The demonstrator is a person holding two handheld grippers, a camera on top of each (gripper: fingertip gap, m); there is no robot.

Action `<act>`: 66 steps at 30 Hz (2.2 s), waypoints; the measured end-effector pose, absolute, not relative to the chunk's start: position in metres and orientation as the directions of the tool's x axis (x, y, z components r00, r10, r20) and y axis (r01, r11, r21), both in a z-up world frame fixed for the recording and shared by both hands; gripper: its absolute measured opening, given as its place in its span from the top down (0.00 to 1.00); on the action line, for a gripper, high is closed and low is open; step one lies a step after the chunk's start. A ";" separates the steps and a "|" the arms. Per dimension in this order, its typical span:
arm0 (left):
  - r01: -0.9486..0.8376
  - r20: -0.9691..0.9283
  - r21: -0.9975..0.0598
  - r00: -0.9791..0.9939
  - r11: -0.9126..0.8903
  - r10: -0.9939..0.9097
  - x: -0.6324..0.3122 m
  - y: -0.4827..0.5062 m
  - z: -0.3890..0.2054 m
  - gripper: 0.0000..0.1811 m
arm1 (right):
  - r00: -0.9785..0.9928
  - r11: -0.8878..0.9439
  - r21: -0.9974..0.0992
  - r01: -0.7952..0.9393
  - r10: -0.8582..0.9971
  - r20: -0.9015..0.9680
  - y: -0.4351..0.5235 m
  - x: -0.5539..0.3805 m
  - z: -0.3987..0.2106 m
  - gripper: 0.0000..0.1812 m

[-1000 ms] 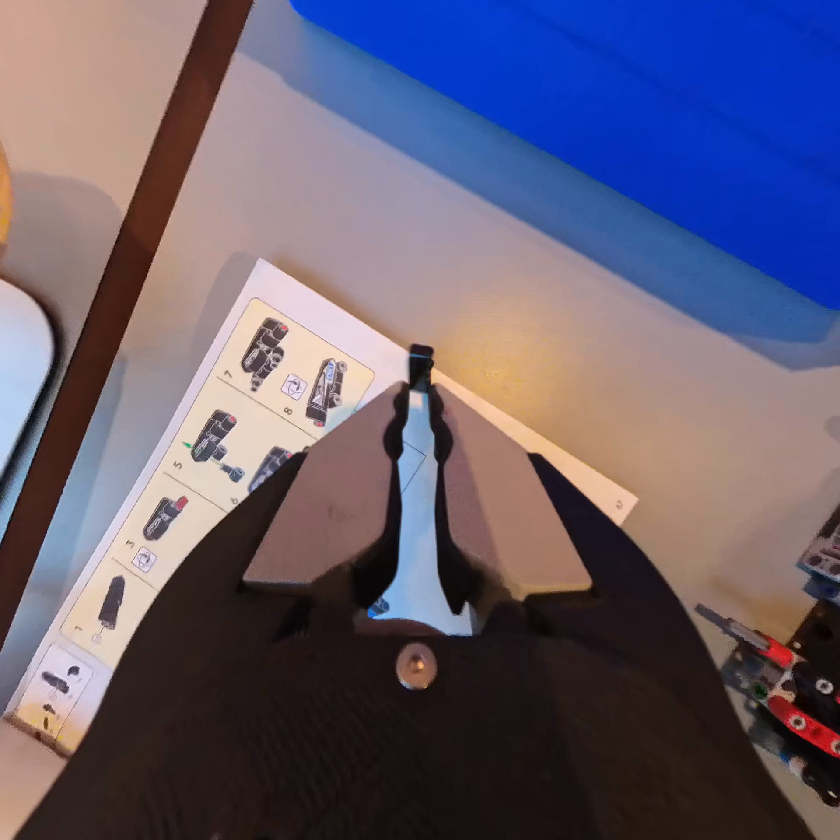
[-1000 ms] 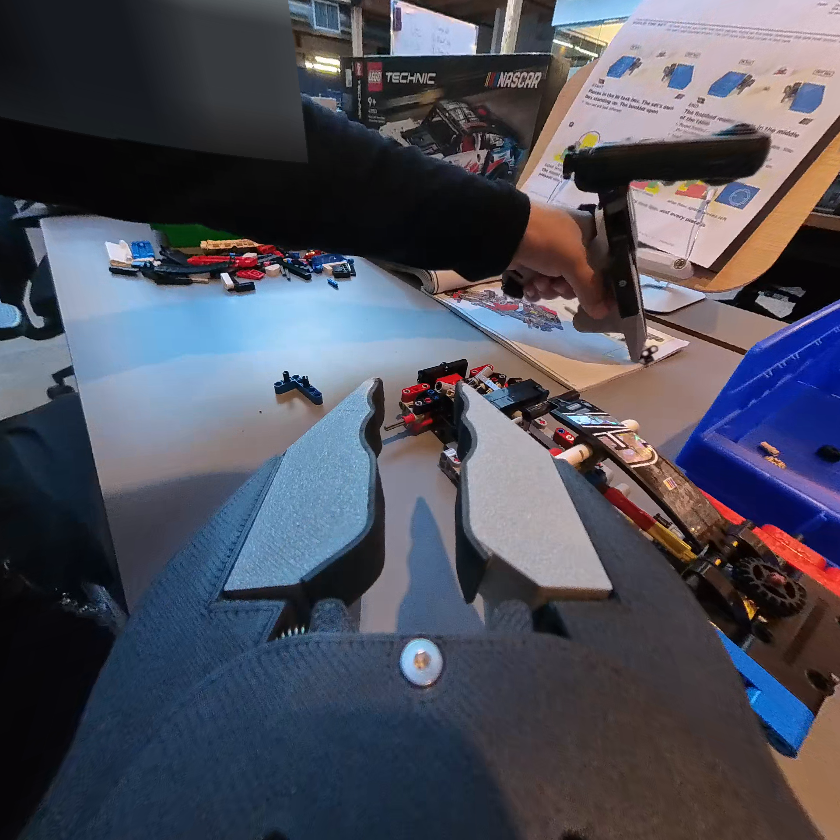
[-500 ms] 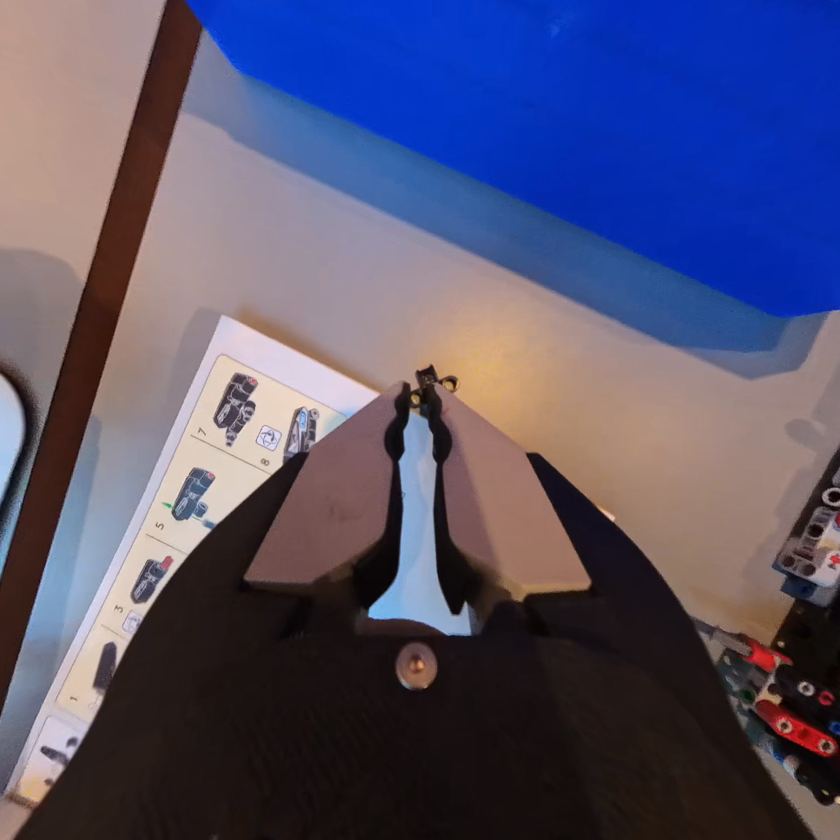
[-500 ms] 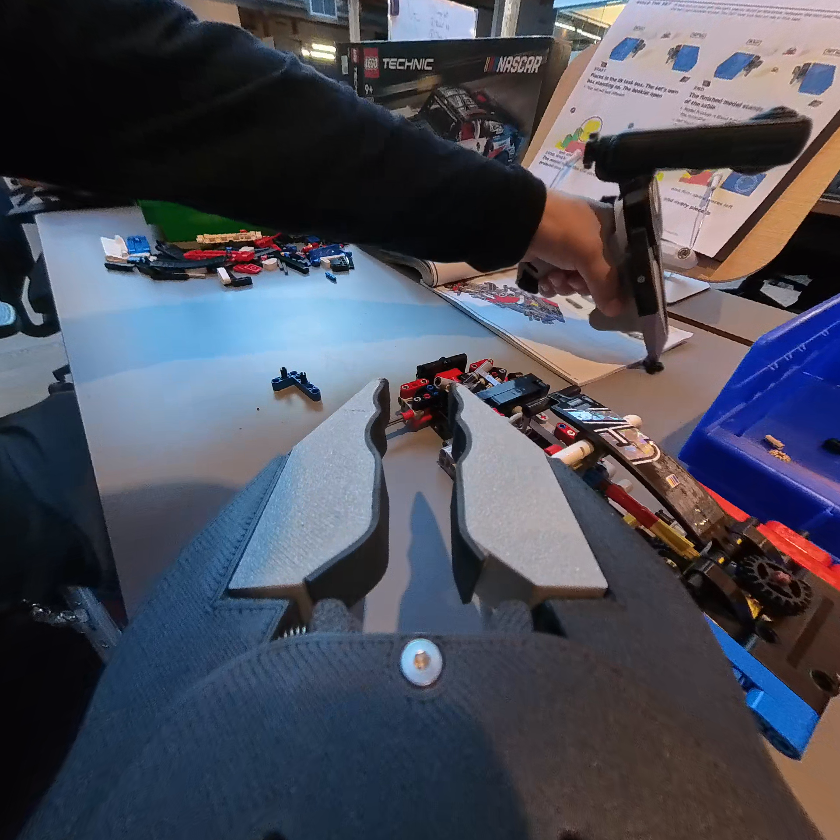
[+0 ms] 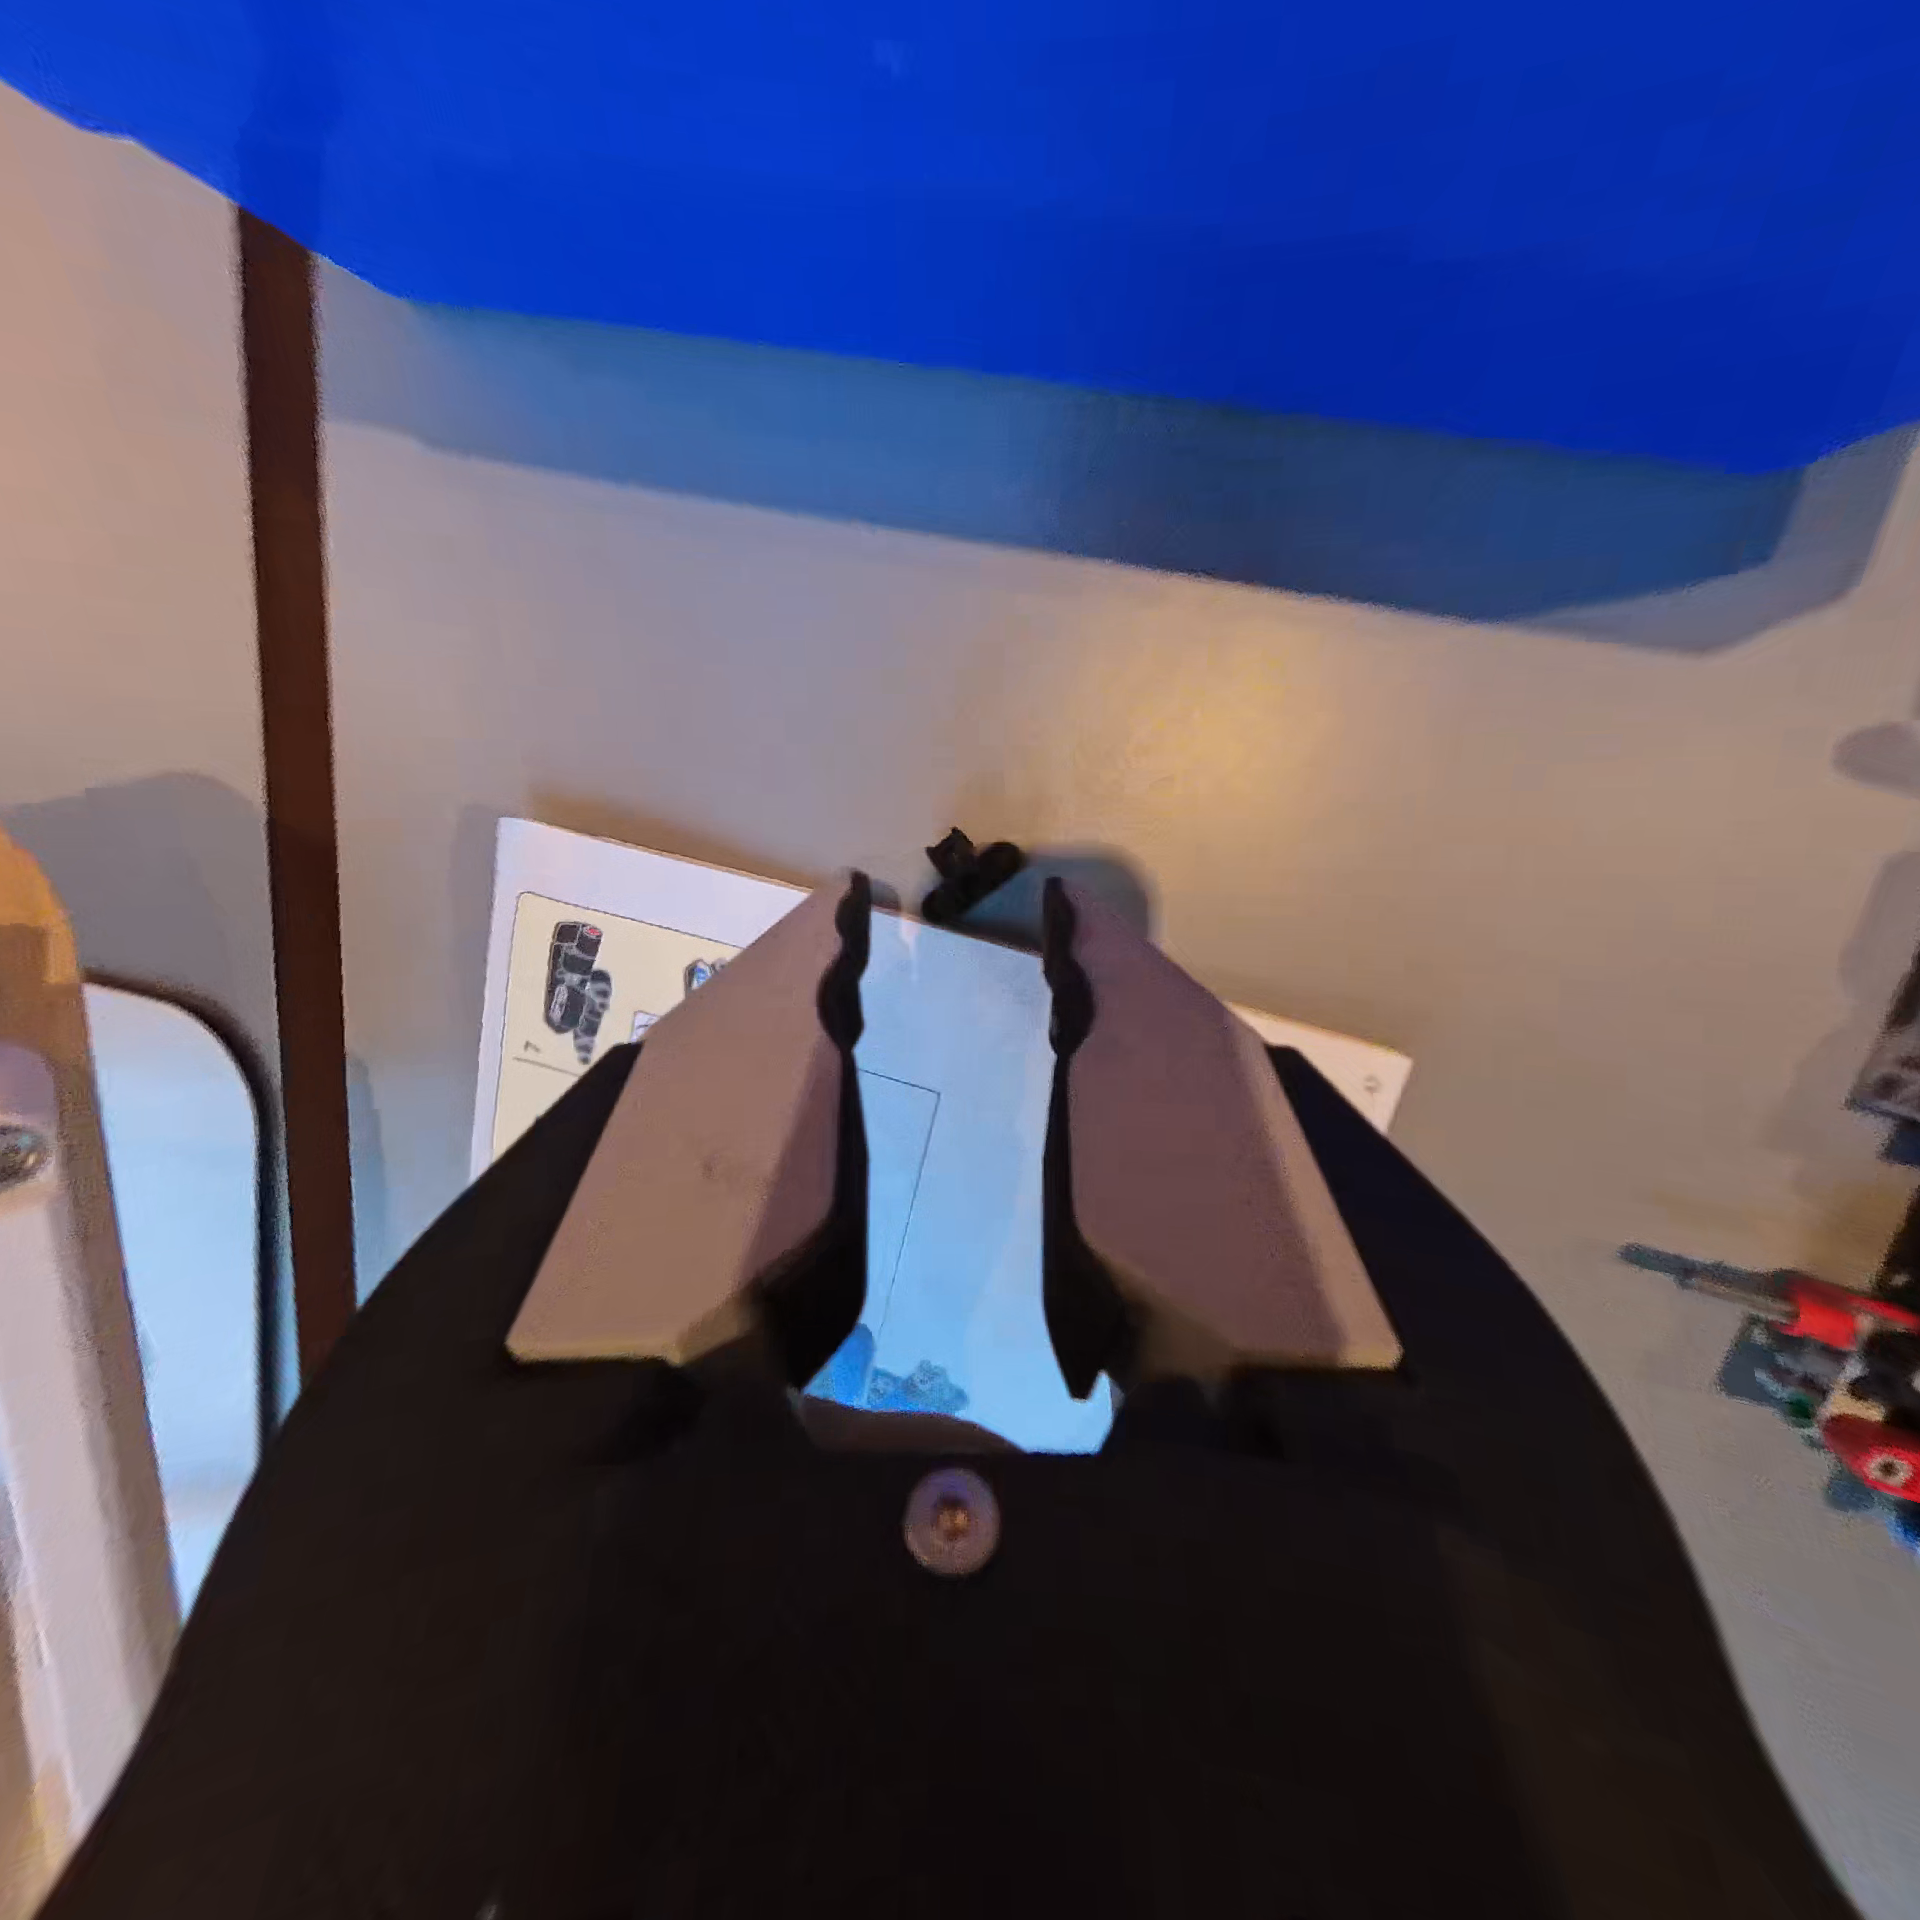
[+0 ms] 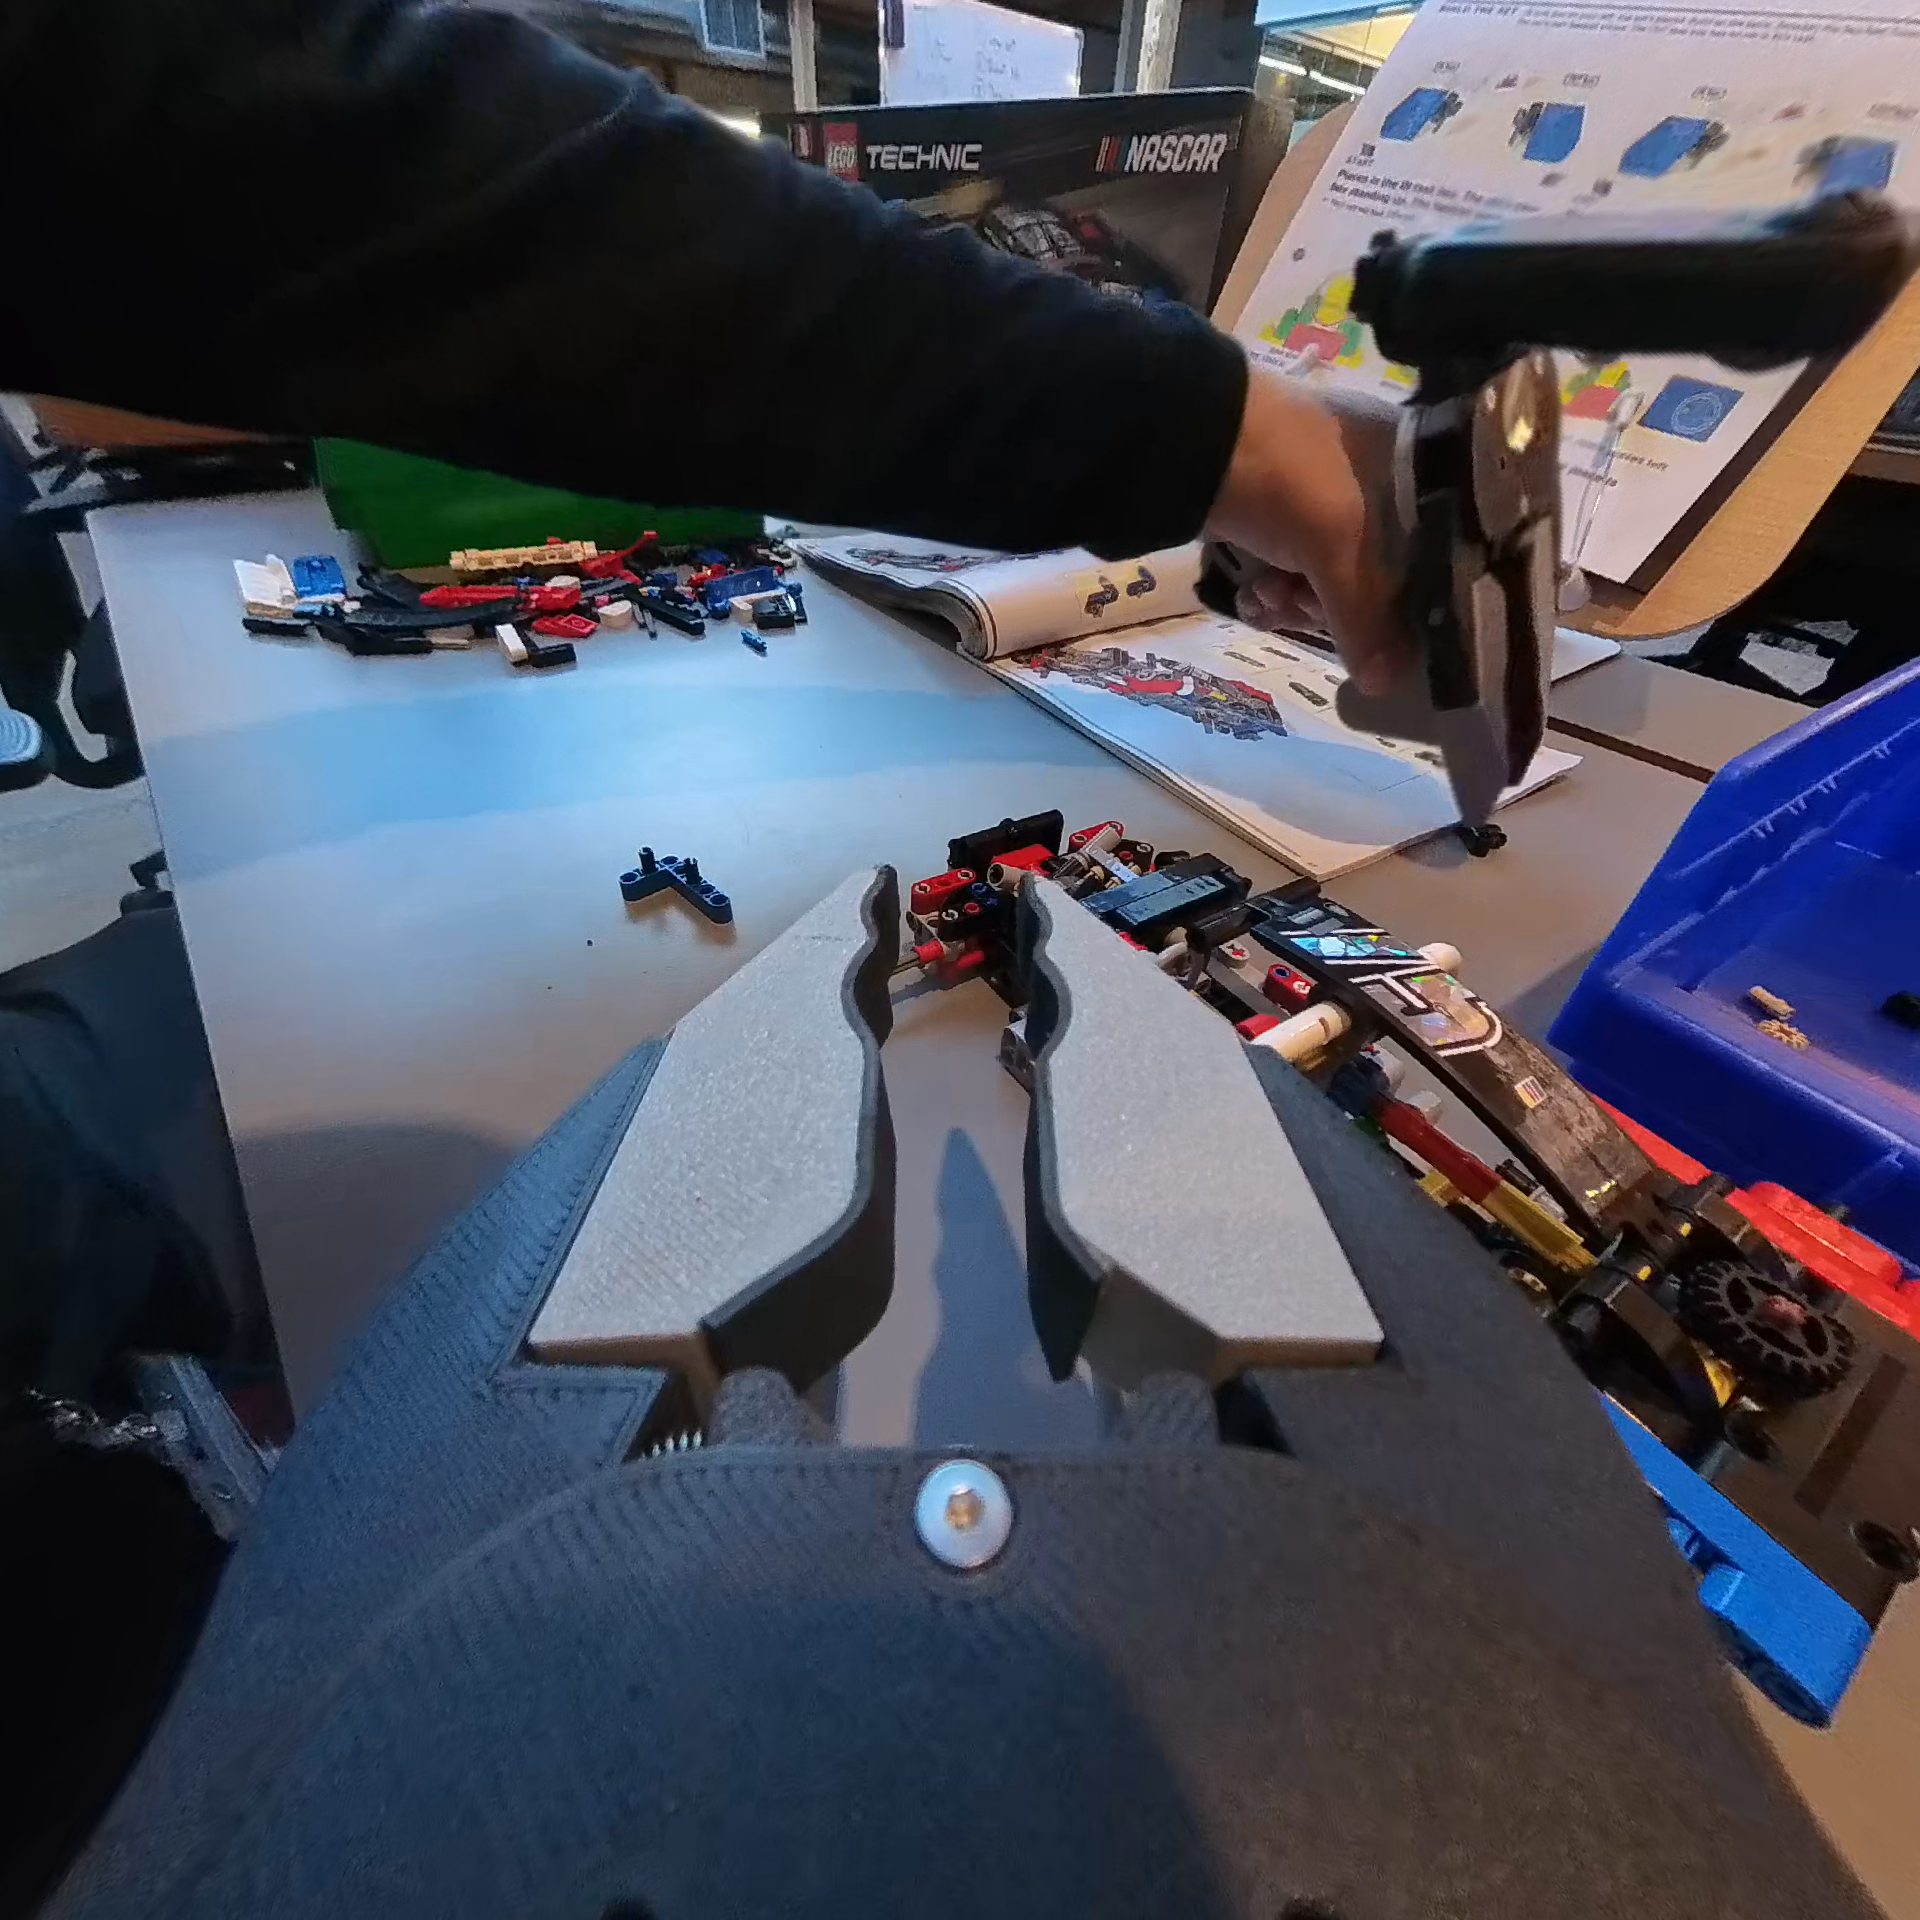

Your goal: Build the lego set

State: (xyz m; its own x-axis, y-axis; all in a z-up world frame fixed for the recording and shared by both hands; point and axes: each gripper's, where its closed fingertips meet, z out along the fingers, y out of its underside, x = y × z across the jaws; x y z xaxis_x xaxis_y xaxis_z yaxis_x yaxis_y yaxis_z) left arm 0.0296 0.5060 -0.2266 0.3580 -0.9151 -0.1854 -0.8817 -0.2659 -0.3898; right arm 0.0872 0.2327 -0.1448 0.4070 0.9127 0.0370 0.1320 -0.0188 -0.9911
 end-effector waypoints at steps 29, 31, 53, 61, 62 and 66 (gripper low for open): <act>-0.732 -0.235 -0.633 0.491 -0.252 -0.839 0.021 0.458 -0.183 0.83 | 0.464 -0.020 -0.998 0.051 0.886 0.006 0.240 0.099 -0.135 0.92; -0.732 -0.206 -0.622 0.495 -0.278 -0.844 0.041 0.495 -0.195 0.83 | 0.460 -0.016 -0.998 0.060 0.888 0.014 0.239 0.098 -0.136 0.92; -0.739 -0.072 -0.615 0.398 -0.274 -0.914 0.048 0.475 -0.180 0.93 | 0.418 -0.002 -1.000 0.025 0.909 0.008 0.234 0.098 -0.130 0.92; -0.787 -0.050 -0.575 0.307 -0.224 -0.950 0.044 0.215 -0.204 0.93 | 0.341 -0.116 -0.990 0.082 0.936 -0.082 0.203 0.090 -0.141 0.91; -0.773 -0.060 -0.579 0.358 -0.260 -0.932 0.043 0.211 -0.213 0.93 | 0.340 -0.138 -0.983 0.123 0.936 -0.089 0.197 0.087 -0.147 0.91; -0.696 -0.020 -0.605 0.499 -0.387 -0.866 0.045 0.202 -0.230 0.87 | 0.385 -0.161 -0.938 0.306 0.922 -0.033 0.183 0.082 -0.172 0.91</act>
State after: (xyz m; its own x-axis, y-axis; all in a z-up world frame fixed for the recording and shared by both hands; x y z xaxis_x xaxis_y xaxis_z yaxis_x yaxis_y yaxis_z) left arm 0.0449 0.2018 -0.2301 0.4989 -0.8665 -0.0200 -0.6961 -0.3868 -0.6049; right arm 0.0816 0.1826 -0.1717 0.3853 0.9222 -0.0332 0.3058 -0.1615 -0.9383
